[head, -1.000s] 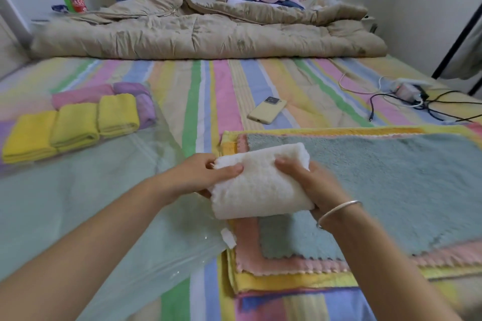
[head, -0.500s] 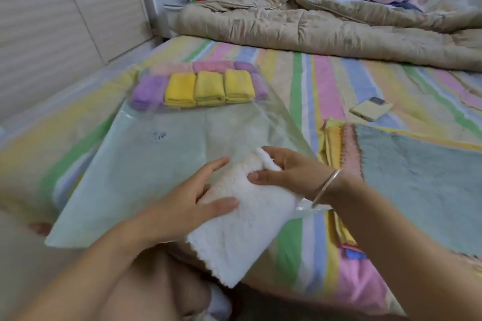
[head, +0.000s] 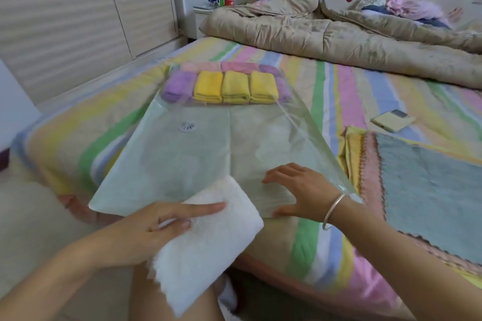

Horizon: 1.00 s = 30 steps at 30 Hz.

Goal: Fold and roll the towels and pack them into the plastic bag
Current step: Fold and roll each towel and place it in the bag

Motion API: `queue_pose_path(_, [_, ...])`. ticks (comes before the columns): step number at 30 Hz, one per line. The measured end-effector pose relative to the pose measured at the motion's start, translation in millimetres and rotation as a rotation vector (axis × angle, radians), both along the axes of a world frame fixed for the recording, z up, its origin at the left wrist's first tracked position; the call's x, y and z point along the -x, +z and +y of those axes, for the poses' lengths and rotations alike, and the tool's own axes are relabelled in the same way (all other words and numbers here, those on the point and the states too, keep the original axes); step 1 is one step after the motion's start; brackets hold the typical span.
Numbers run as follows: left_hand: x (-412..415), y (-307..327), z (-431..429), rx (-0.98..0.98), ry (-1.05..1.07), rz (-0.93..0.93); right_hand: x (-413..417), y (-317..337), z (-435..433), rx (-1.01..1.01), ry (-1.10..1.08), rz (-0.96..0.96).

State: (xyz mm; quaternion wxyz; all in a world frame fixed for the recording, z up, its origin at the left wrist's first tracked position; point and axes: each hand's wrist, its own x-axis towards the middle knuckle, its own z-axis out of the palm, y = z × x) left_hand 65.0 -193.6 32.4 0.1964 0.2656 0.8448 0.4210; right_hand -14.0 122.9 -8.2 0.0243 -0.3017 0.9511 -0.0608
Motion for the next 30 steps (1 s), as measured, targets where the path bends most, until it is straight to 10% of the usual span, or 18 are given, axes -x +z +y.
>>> queue_pose_path(11, [9,-12,54,-0.168,-0.129,-0.130,2,32,-18,0.384,-0.137,0.346])
queue_pose_path(22, [65,-21,51,-0.594,0.631,-0.141,4,76,-22,0.672,-0.221,0.472])
queue_pose_path(30, [131,-5,35,0.157,0.902,0.139,-1,78,-21,0.600,-0.216,0.436])
